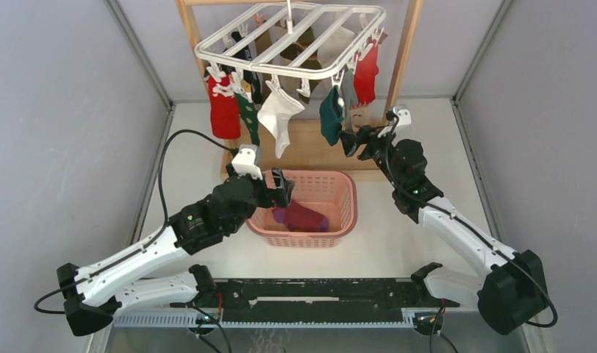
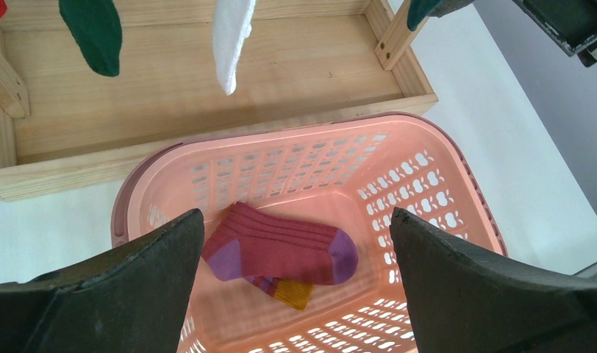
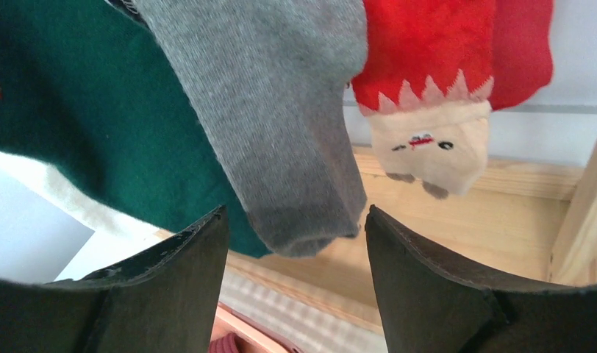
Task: Remove the socks clipped to the hanger
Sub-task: Remove the sock from the hanger.
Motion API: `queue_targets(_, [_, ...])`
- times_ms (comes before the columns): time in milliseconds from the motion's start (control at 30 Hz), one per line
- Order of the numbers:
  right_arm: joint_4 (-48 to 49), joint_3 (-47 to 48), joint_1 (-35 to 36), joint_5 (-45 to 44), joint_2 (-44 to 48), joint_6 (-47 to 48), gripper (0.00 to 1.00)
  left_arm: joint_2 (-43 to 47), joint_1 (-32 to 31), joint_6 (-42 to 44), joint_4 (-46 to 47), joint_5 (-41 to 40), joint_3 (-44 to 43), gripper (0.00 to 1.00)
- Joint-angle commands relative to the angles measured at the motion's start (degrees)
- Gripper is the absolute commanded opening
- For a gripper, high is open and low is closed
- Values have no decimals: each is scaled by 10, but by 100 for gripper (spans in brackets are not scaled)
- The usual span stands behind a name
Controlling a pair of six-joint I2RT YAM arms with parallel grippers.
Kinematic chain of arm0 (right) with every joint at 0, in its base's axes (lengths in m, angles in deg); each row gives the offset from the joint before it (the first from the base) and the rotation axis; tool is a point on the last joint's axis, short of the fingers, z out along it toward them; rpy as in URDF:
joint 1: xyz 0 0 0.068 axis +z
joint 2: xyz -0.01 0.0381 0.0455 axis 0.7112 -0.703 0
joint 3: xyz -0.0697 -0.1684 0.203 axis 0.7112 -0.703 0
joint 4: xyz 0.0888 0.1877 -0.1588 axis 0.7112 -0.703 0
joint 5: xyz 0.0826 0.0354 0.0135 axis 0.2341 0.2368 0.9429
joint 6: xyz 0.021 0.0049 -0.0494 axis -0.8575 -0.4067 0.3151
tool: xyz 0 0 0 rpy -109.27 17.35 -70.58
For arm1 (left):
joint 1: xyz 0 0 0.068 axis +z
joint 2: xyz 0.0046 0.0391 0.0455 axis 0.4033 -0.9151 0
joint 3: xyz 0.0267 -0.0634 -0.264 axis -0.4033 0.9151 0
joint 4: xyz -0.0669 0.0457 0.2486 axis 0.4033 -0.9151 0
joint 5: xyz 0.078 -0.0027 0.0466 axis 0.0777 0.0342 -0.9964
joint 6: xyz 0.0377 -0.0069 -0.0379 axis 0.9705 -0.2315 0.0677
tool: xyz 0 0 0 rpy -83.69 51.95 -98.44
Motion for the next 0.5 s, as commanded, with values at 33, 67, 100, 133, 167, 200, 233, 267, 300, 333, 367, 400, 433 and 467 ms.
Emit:
queue_targets(33, [35,50,1,20,-36,-13,75,8,2,4,17,-2,14,100])
queue_targets(67, [35,53,2,18,-41,-13,76,10,2,4,17,-3,15,100])
queue_targets(100, [35,56,4,13,-46,-12,75,11,2,4,17,-3,15,100])
queue_targets(133, [27,62,7,6,-52,-11,75,12,2,4,16,-4,15,100])
queue_targets(167, [20,69,9,-2,-59,-8,75,13,2,4,15,-5,15,100])
queue_targets(200, [14,77,10,-14,-65,-7,74,13,2,5,15,-5,16,100])
queue_targets(233, [7,83,11,-26,-71,-7,72,13,2,5,14,-6,15,100])
queue_targets(267, [-2,88,12,-43,-77,-9,71,13,2,5,14,-6,15,100])
queue_targets(300, [-7,90,12,-61,-81,-13,69,13,2,5,13,-7,15,100])
queue_targets(333, [-9,90,10,-73,-83,-17,67,16,2,5,11,-7,15,100])
queue_targets(367, [-9,91,7,-77,-86,-21,65,18,2,4,9,-8,17,100])
queue_targets(400, [-8,92,5,-76,-87,-22,63,22,2,4,7,-9,18,100])
queue_targets(433, [-8,95,3,-74,-91,-22,59,26,2,4,7,-9,19,100])
queue_targets(467, [-10,98,3,-73,-92,-20,54,30,2,3,6,-10,20,100])
